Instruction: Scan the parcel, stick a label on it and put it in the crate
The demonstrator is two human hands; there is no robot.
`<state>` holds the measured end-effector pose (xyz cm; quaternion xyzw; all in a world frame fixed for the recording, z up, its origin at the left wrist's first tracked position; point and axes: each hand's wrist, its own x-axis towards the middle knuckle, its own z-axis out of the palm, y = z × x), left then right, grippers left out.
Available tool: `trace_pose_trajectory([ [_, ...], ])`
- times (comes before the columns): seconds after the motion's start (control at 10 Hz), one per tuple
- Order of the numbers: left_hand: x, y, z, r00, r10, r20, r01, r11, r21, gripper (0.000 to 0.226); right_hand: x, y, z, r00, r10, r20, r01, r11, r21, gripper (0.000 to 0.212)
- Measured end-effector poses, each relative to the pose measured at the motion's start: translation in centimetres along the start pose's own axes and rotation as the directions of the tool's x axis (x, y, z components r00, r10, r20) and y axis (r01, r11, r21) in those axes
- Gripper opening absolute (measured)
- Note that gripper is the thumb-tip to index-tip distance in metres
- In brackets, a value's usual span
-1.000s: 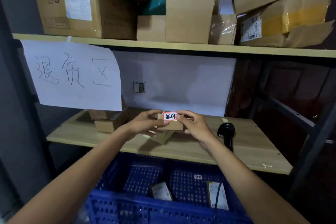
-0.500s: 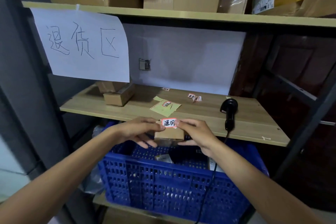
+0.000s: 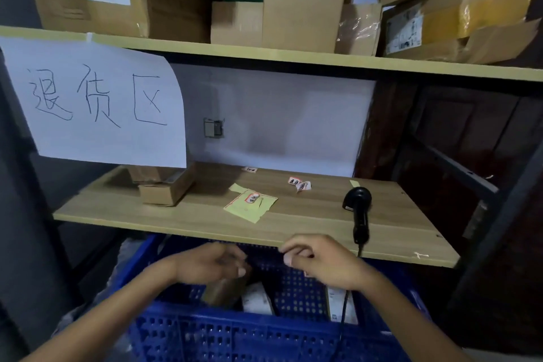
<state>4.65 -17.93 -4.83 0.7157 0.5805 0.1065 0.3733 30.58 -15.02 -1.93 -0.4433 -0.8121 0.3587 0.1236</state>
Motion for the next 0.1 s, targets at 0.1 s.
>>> trace_pose_trajectory([
  [0.1, -4.79, 3.13, -2.32, 0.929, 0.239, -0.283, -0.289, 0.946, -0.148, 0.033, -5.90, -4.16, -5.76, 0.883, -0.223, -0.413, 0.254, 0.967, 0.019, 0.023],
])
